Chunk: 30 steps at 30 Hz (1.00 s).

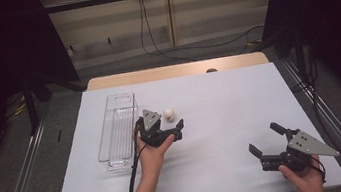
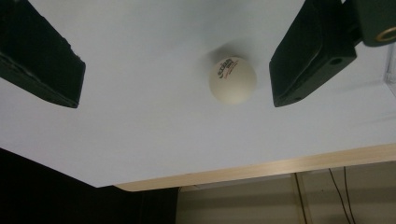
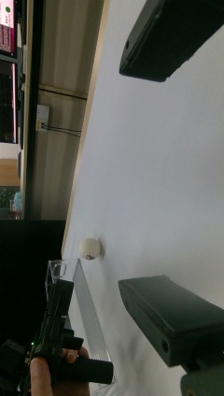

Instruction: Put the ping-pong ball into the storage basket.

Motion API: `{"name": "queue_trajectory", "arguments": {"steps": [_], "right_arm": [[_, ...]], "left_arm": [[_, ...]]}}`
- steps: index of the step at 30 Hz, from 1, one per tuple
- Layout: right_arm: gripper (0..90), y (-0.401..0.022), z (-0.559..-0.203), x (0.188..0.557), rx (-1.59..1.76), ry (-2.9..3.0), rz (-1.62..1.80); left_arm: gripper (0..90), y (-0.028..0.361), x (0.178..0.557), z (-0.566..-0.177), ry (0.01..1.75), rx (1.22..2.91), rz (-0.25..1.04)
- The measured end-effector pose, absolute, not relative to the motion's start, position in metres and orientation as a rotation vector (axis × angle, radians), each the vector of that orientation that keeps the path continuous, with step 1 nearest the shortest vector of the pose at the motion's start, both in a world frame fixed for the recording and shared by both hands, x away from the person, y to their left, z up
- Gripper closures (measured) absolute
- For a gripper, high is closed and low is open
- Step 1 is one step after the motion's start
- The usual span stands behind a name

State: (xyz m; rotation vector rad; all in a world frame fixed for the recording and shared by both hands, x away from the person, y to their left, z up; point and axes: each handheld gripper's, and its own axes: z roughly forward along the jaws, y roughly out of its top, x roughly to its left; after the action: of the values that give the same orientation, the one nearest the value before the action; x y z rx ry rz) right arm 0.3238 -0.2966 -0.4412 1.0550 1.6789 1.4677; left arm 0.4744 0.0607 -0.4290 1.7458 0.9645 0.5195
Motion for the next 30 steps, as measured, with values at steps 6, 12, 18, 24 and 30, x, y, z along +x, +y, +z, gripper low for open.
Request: {"name": "queue_trajectory", "arguments": {"steps": [6, 12, 18, 24, 30], "right_arm": [[0.1, -0.298, -0.441, 0.324, 1.050, 1.682, 1.467], [0.1, -0.297, -0.442, 0.325, 1.049, 1.686, 1.468], [0.1, -0.296, -0.442, 0.327, 1.048, 1.695, 1.467], [0.1, -0.295, -0.442, 0.328, 1.047, 1.695, 1.466], [0.1, -0.295, -0.442, 0.329, 1.050, 1.693, 1.469]], "left_arm": [[3.7, 0.061, 0.477, -0.430, 0.967, 1.748, 0.524], [3.8, 0.061, 0.480, -0.429, 0.964, 1.765, 0.532], [4.1, 0.061, 0.482, -0.432, 0.989, 1.767, 0.533], [4.1, 0.060, 0.483, -0.433, 0.986, 1.777, 0.543], [4.3, 0.058, 0.485, -0.436, 0.989, 1.771, 0.529]]}}
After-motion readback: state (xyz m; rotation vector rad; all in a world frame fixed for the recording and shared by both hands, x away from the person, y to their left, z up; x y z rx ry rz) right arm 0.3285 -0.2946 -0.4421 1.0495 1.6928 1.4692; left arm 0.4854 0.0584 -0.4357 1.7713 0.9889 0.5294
